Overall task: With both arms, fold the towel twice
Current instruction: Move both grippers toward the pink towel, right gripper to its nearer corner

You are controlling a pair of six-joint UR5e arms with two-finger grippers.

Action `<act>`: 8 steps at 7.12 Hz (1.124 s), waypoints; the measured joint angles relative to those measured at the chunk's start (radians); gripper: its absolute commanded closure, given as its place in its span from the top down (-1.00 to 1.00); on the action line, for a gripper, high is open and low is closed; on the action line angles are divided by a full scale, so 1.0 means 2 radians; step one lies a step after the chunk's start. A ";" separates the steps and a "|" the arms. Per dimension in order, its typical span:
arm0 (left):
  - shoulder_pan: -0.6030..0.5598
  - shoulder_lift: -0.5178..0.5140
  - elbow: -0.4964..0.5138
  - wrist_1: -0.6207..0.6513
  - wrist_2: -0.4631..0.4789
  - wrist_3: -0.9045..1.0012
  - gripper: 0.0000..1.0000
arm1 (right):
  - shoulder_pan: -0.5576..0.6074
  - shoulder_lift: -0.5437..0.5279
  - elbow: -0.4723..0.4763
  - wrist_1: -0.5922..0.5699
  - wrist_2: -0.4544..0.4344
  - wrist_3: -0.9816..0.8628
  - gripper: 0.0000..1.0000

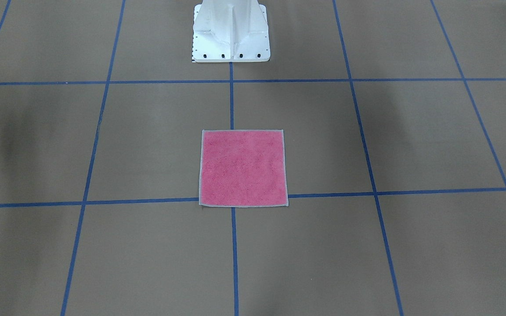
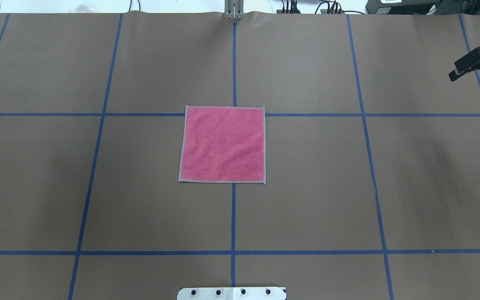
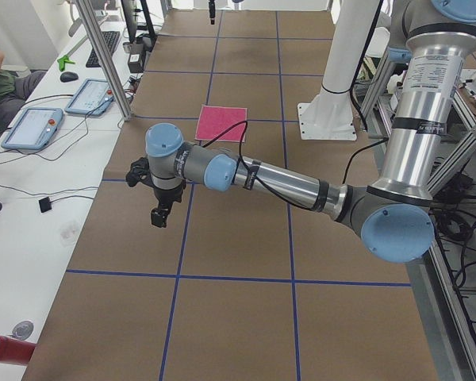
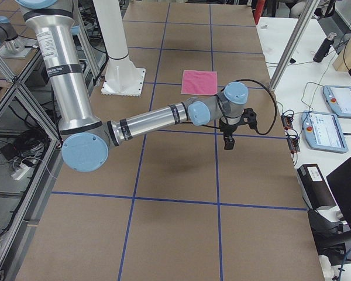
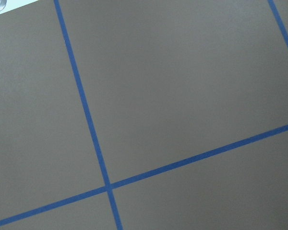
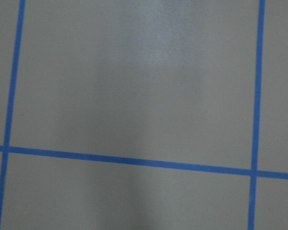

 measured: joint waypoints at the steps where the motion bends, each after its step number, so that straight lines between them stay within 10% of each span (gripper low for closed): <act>1: 0.031 -0.007 0.000 -0.026 0.000 -0.059 1.00 | -0.020 0.018 -0.003 0.004 0.006 0.010 1.00; 8: 0.215 -0.034 0.004 -0.276 0.002 -0.564 1.00 | -0.184 0.041 0.025 0.229 -0.033 0.470 0.98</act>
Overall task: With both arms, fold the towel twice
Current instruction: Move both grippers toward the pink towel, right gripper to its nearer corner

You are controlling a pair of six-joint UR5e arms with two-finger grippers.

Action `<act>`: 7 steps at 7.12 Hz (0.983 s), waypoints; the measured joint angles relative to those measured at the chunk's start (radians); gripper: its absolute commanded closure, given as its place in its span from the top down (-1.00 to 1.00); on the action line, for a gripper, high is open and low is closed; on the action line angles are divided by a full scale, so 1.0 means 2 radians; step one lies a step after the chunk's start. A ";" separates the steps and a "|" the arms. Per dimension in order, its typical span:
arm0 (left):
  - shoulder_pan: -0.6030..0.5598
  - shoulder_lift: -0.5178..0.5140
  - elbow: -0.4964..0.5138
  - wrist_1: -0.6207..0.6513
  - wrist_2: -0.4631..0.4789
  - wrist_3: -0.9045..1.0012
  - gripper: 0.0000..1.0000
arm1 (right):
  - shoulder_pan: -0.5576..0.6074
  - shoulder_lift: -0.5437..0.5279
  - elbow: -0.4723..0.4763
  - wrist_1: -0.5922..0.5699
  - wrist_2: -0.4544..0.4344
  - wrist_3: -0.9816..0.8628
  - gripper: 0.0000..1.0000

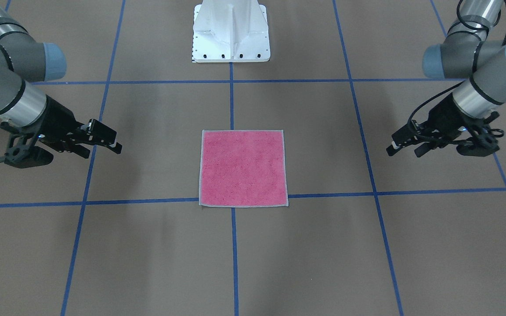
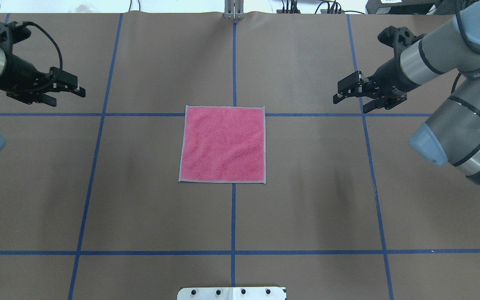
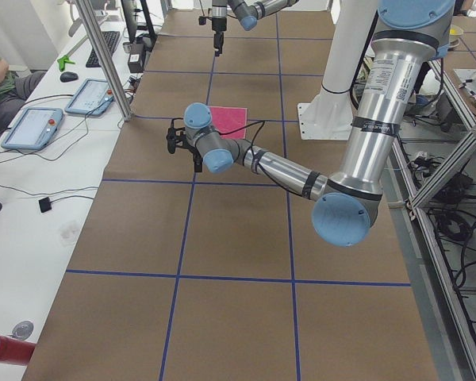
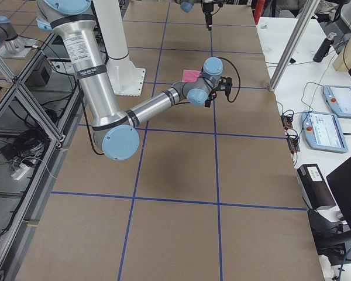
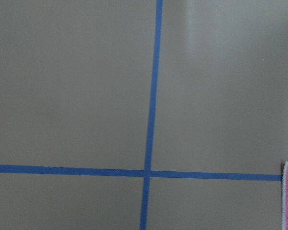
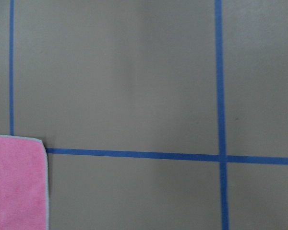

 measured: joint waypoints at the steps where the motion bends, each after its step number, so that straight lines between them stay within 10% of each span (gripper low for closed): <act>1: 0.021 -0.006 0.001 -0.022 0.002 -0.044 1.00 | -0.039 0.000 0.002 0.030 -0.031 0.040 0.98; 7: 0.114 -0.043 0.012 -0.053 0.080 -0.146 1.00 | -0.184 0.053 -0.042 0.059 -0.162 0.101 0.91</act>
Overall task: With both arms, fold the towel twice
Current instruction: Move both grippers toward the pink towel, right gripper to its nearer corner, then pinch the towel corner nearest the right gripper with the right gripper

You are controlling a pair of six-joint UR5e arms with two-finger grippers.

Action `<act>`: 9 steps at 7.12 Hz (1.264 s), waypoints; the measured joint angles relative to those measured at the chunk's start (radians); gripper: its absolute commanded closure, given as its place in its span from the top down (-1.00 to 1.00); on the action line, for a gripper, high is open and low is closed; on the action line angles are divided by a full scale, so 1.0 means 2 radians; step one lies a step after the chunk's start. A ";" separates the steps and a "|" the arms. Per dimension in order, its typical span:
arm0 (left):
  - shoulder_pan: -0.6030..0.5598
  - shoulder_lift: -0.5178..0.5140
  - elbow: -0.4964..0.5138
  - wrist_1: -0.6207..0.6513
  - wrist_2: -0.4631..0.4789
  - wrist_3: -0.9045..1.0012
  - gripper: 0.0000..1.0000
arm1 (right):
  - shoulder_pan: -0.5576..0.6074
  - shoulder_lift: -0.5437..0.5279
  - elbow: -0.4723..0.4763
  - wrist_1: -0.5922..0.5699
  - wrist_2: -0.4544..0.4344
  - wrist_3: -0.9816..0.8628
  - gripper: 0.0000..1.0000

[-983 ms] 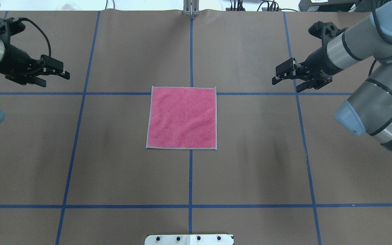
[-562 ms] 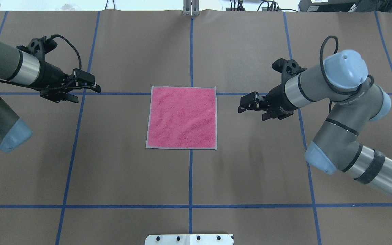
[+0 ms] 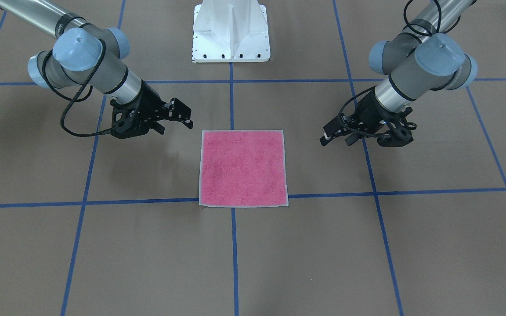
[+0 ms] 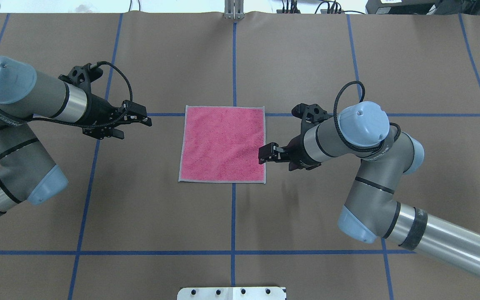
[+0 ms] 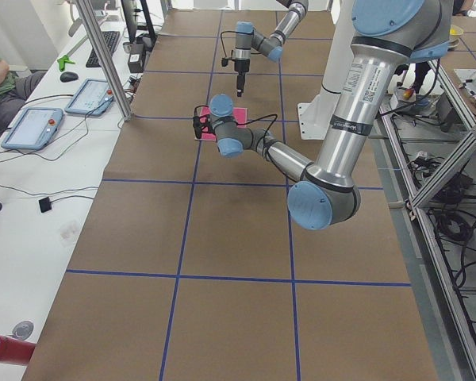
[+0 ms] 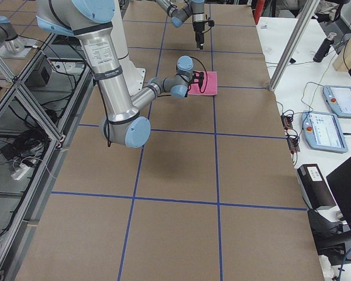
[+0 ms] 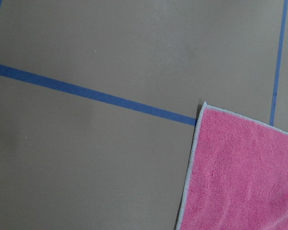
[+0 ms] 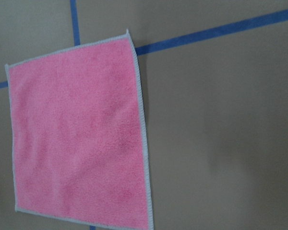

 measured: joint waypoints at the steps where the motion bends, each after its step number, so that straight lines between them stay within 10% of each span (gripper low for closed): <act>1: 0.001 0.000 0.002 0.000 0.001 0.000 1.00 | -0.010 0.010 -0.014 0.000 -0.011 0.000 0.86; 9: 0.003 0.001 0.004 0.000 0.001 -0.001 1.00 | -0.024 0.031 -0.040 0.000 -0.017 0.000 0.58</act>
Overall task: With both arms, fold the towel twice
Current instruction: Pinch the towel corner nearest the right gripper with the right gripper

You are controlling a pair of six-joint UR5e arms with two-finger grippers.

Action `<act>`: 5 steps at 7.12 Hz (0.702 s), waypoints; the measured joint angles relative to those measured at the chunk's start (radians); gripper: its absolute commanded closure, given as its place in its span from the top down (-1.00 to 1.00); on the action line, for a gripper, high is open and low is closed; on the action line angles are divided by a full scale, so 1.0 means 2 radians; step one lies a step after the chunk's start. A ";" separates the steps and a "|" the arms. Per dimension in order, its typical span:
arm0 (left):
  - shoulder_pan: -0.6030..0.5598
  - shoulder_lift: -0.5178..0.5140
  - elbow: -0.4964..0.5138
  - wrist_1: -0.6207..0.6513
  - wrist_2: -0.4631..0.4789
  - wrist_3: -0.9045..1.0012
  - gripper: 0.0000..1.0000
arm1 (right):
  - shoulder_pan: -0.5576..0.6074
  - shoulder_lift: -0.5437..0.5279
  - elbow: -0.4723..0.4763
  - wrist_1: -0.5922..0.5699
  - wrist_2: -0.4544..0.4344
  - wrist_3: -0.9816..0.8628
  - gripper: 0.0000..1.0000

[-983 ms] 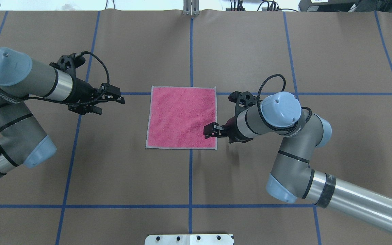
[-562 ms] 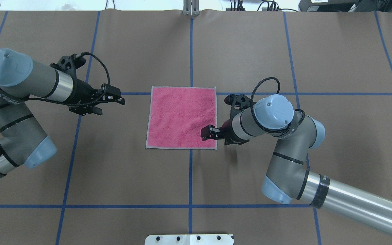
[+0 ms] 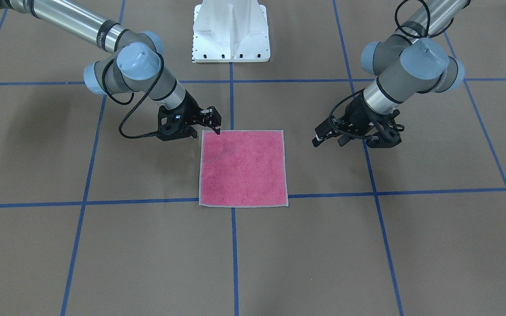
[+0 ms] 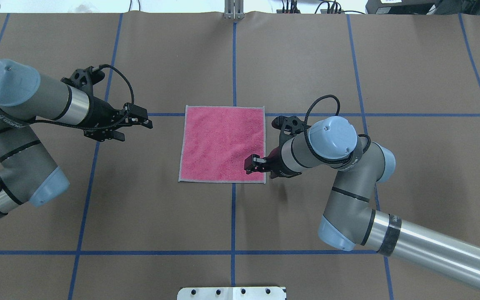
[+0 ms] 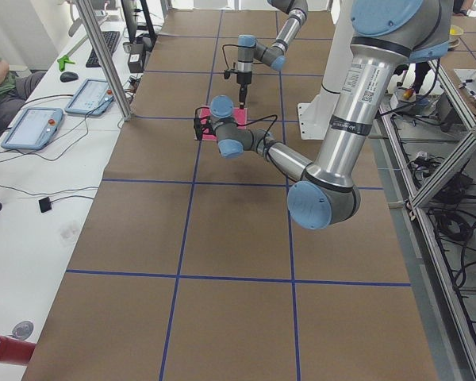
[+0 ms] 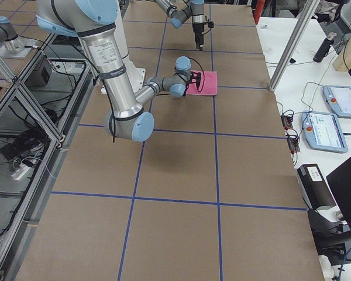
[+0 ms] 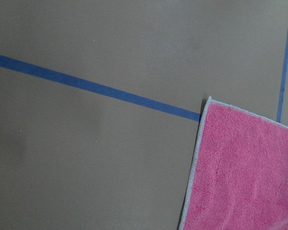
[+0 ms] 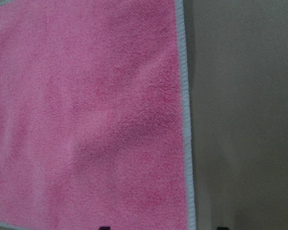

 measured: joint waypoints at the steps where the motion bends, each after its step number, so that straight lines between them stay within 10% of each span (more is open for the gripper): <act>1: 0.000 0.000 0.000 0.000 0.000 0.000 1.00 | -0.003 0.000 0.000 0.000 0.000 0.000 0.55; 5: 0.000 0.001 -0.001 0.000 0.000 0.000 1.00 | -0.005 0.001 0.000 0.000 -0.001 0.000 0.55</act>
